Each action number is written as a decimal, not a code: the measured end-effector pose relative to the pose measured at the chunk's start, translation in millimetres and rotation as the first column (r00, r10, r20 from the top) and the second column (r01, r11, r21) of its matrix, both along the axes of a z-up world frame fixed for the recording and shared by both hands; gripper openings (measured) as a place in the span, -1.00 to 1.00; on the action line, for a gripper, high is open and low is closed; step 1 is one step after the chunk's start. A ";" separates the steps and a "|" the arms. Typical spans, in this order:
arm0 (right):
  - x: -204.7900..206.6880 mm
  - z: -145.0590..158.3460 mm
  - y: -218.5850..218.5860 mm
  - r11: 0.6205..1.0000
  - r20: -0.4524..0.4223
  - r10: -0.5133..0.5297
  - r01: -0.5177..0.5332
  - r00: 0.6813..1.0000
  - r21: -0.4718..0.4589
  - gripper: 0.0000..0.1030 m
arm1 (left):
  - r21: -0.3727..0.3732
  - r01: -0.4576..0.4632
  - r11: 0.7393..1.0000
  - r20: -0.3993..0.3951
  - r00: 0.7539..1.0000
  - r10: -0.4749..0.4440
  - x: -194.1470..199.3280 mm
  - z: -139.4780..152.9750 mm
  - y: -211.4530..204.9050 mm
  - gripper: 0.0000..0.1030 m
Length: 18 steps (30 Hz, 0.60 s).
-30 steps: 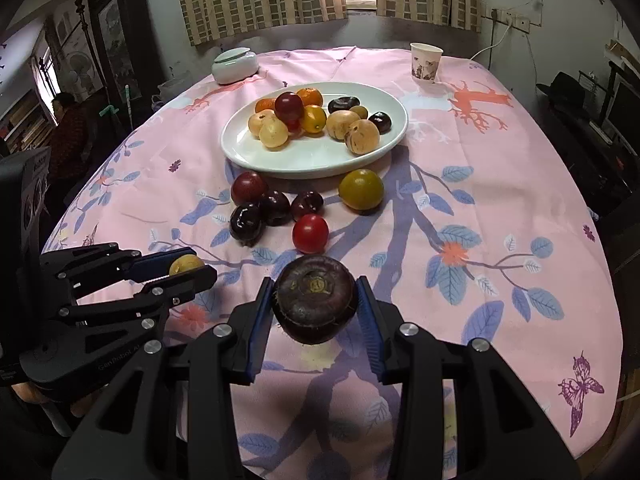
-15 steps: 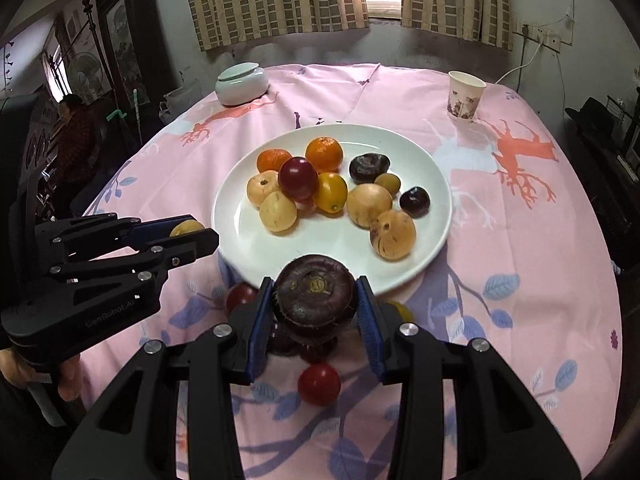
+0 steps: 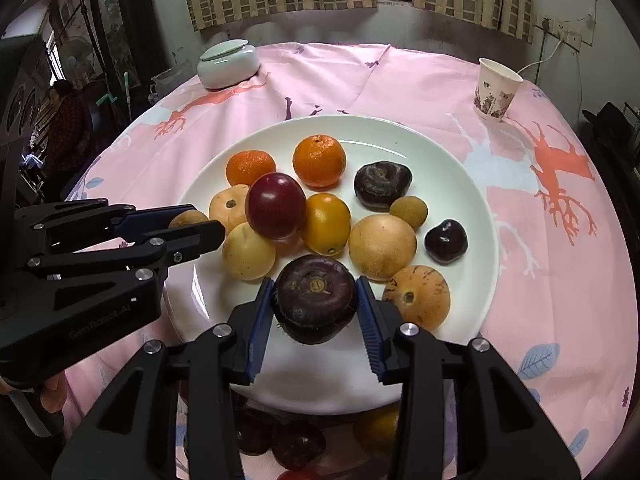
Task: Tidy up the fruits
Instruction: 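Carry both fruits onto the white plate and open both tools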
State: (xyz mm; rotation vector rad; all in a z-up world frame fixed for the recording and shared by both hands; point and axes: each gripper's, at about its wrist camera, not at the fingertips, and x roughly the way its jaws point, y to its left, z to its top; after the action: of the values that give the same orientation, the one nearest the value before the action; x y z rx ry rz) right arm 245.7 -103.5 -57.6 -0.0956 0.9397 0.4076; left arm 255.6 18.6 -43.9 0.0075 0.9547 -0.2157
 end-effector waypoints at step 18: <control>-103.6 37.4 -52.6 0.996 0.041 -0.085 0.084 0.996 0.030 0.22 | -0.064 -0.030 0.998 0.154 0.987 0.039 -122.1 38.9 6.6 0.74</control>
State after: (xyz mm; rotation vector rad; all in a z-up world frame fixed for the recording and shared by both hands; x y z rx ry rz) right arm 142.2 -156.1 -20.2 -0.0381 0.8929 0.3395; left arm 133.5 25.2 -5.0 -0.0479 0.7919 -0.2094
